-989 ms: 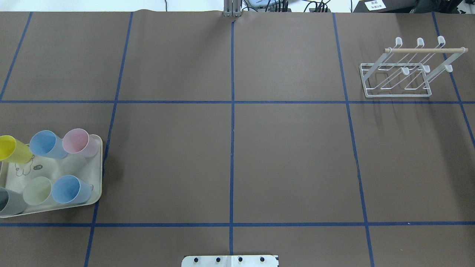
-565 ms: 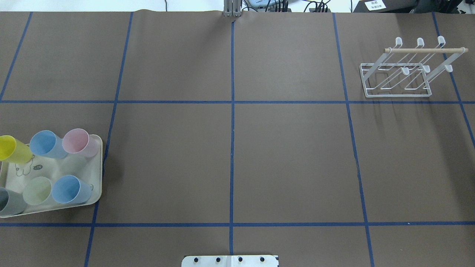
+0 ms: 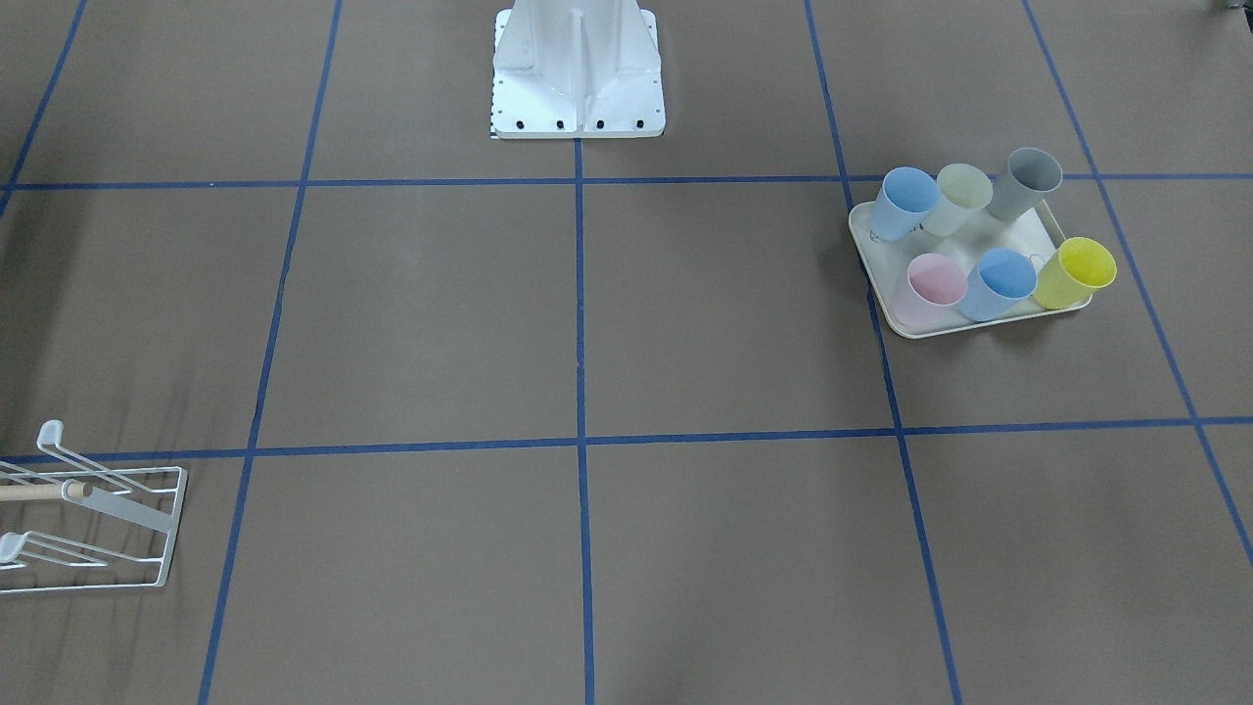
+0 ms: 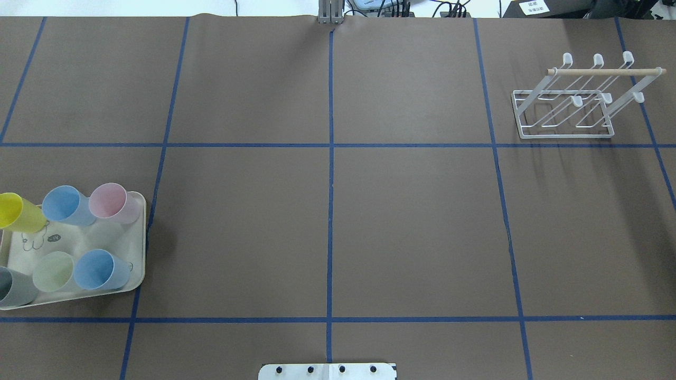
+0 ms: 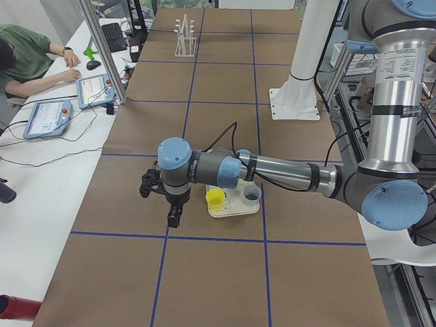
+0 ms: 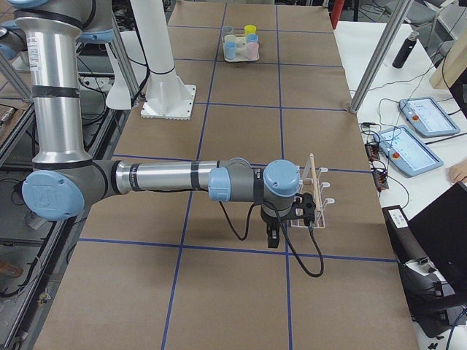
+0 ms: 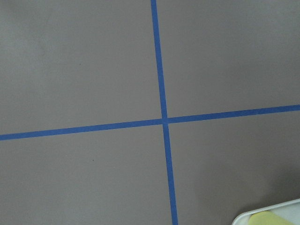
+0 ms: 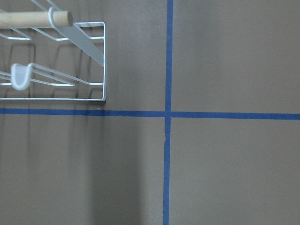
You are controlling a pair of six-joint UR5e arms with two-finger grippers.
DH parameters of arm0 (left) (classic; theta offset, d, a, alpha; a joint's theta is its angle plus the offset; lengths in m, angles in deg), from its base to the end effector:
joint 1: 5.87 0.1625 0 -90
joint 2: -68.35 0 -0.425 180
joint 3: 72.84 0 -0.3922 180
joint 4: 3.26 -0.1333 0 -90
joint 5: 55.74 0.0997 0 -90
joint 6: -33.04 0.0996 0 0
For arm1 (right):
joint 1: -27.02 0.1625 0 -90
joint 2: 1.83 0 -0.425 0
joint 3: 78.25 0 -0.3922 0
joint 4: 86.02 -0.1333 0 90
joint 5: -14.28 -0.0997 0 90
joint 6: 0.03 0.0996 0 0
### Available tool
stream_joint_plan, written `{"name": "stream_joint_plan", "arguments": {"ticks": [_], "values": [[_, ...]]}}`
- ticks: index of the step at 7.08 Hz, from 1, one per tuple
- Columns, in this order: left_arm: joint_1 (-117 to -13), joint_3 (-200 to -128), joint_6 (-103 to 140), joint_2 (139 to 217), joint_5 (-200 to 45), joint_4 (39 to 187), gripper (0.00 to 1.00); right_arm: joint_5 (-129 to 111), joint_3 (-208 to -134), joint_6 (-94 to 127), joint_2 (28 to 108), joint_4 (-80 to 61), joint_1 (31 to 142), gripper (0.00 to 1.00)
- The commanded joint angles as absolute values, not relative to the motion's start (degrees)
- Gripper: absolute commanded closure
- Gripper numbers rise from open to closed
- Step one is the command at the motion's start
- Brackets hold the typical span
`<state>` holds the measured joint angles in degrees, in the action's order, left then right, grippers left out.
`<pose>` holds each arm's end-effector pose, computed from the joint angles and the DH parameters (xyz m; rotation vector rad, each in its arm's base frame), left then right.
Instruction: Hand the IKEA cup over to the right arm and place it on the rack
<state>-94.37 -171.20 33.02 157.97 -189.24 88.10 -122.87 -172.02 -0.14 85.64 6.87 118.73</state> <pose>-0.0517 -0.4972 0.5882 0.1451 0.7596 0.0864 0.0755 -0.5101 0.6057 0.0692 -0.8217 0.0018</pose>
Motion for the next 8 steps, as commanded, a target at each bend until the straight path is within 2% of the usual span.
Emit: {"name": "stream_joint_plan", "arguments": {"ticks": [1,2,4,8], "values": [[-94.1,-175.6,26.2,152.2,-196.6,88.6,0.00,-123.4,-172.0,0.1,83.7,6.9,118.4,0.00],[-92.5,-179.5,20.5,148.5,-196.8,90.5,0.00,-124.0,-172.9,2.6,83.7,6.5,118.2,0.00],[-86.5,-179.5,10.2,145.6,-192.8,96.8,0.00,-125.2,-173.6,7.0,83.6,3.0,115.4,0.00],[-74.3,-170.5,-11.9,145.6,-186.6,120.5,0.01,-126.0,-174.6,8.8,82.8,2.3,114.9,0.00]]}}
